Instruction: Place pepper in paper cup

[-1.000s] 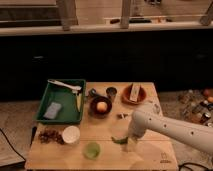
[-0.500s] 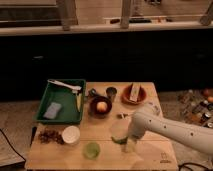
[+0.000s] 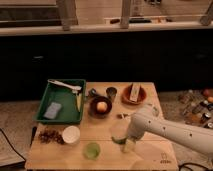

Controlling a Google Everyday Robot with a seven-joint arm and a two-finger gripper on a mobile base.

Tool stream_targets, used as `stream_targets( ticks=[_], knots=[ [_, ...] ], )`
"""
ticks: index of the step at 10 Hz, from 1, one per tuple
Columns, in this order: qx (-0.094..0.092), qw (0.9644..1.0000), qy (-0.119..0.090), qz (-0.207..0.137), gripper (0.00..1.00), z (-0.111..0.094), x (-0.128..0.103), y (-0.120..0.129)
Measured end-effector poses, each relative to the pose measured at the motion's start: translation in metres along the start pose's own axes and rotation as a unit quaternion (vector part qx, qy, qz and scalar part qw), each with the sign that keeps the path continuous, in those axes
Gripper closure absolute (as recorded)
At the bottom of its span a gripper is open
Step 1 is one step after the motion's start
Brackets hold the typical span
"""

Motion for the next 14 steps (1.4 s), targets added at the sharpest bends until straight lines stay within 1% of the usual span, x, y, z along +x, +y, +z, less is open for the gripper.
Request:
stream_targets(
  ticks=[4, 14],
  knots=[
    [-0.001, 1.0, -0.002, 0.006, 0.2, 0.0038, -0.003, 0.0008],
    [-0.002, 0.9996, -0.009, 0.027, 0.2, 0.008, -0.0015, -0.0037]
  ],
)
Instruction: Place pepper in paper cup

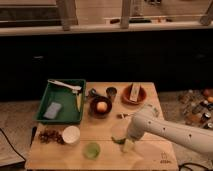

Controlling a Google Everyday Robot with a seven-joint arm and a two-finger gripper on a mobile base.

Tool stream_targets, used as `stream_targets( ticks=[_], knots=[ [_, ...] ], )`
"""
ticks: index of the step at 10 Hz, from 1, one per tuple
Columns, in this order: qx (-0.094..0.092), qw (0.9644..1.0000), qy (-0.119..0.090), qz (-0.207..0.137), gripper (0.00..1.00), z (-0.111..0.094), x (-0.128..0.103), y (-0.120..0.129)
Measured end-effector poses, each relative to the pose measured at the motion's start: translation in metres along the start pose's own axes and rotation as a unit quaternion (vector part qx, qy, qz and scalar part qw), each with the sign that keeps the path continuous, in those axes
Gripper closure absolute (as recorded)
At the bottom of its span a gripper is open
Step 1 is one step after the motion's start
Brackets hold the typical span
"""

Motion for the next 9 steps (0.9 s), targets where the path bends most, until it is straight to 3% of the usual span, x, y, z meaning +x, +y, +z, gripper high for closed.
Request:
stream_targets(
  ticks=[9],
  knots=[
    [0.001, 0.9998, -0.004, 0.017, 0.2, 0.0027, 0.0023, -0.0029]
  ],
)
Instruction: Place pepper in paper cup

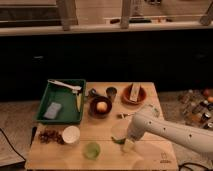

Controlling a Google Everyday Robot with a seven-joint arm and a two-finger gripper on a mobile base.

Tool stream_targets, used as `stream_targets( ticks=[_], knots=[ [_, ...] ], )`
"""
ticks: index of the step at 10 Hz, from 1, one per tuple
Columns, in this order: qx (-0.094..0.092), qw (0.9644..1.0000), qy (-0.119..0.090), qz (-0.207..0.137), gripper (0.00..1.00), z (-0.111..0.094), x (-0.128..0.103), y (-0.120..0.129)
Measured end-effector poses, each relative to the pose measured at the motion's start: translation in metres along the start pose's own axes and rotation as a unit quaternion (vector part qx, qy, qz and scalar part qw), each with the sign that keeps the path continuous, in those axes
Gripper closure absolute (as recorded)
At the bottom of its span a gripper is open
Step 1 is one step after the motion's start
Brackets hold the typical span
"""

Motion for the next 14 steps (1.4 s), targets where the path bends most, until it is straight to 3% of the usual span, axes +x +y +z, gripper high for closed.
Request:
stream_targets(
  ticks=[8, 10, 13, 14],
  knots=[
    [0.002, 0.9999, -0.002, 0.013, 0.22, 0.0017, 0.0031, -0.003],
    [0.002, 0.9999, -0.003, 0.015, 0.29, 0.0017, 0.0021, -0.0037],
    [0.003, 0.9998, -0.004, 0.021, 0.32, -0.0007, 0.0032, -0.0069],
    [0.003, 0.9997, -0.004, 0.022, 0.39, -0.0013, 0.0037, -0.0077]
  ],
)
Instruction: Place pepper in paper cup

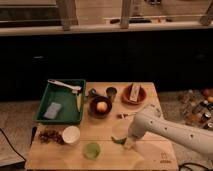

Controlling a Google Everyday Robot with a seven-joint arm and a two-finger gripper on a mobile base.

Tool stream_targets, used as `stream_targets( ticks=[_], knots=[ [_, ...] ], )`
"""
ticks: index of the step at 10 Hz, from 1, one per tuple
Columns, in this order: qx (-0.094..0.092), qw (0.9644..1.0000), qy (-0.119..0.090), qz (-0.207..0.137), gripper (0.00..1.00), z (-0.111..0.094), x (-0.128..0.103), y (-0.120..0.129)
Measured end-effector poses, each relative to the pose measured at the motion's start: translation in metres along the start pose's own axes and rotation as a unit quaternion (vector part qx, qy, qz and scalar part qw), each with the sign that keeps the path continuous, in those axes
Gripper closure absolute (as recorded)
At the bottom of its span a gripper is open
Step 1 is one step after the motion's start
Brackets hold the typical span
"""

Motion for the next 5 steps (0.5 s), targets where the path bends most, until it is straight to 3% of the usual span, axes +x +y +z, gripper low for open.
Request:
stream_targets(
  ticks=[5],
  knots=[
    [0.001, 1.0, 0.001, 0.004, 0.89, -0.0071, 0.0041, -0.0027]
  ],
)
